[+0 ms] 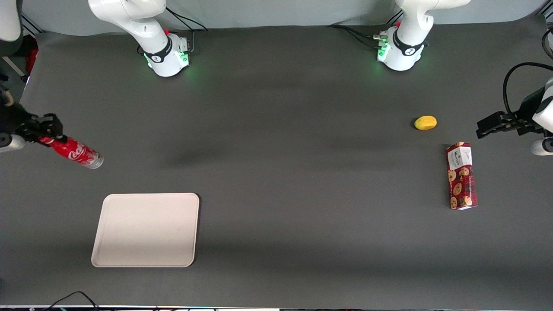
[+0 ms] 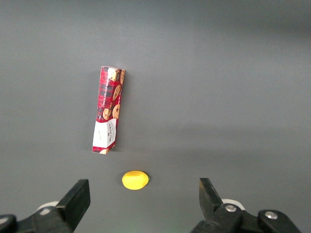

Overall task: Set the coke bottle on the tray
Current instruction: 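Lift the bottle with the right gripper and carry it toward the white tray, then lower the held bottle onto the tray's edge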

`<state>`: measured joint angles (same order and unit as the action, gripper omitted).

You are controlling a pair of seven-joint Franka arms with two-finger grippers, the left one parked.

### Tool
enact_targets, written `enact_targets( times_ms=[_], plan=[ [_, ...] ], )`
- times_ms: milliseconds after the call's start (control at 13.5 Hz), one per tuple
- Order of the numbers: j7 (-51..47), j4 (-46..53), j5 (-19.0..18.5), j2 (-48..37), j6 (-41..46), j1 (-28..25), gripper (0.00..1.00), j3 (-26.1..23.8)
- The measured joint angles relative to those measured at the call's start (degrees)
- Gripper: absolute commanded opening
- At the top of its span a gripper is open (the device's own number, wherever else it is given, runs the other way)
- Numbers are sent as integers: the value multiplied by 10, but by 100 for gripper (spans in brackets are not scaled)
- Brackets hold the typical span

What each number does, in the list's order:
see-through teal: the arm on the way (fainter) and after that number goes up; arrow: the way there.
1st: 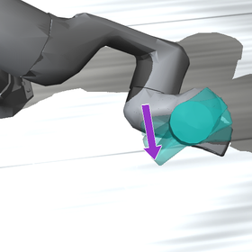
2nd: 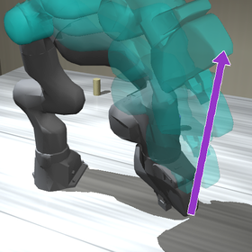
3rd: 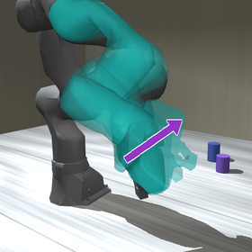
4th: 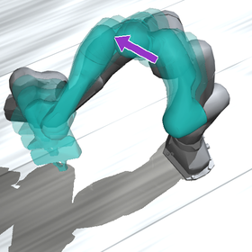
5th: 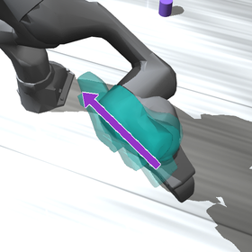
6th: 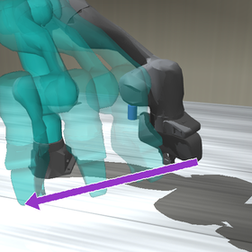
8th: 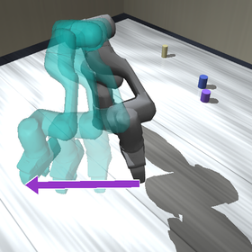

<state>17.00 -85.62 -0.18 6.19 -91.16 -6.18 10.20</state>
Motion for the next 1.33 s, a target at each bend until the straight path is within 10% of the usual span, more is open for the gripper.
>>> enact_targets(
  times_ms=[519, 1333],
  plan=[
    [142, 158, 6, 191, -32, 24, 0, 43],
    [193, 149, 87, 361, -229, 58, 0, 44]
  ],
)
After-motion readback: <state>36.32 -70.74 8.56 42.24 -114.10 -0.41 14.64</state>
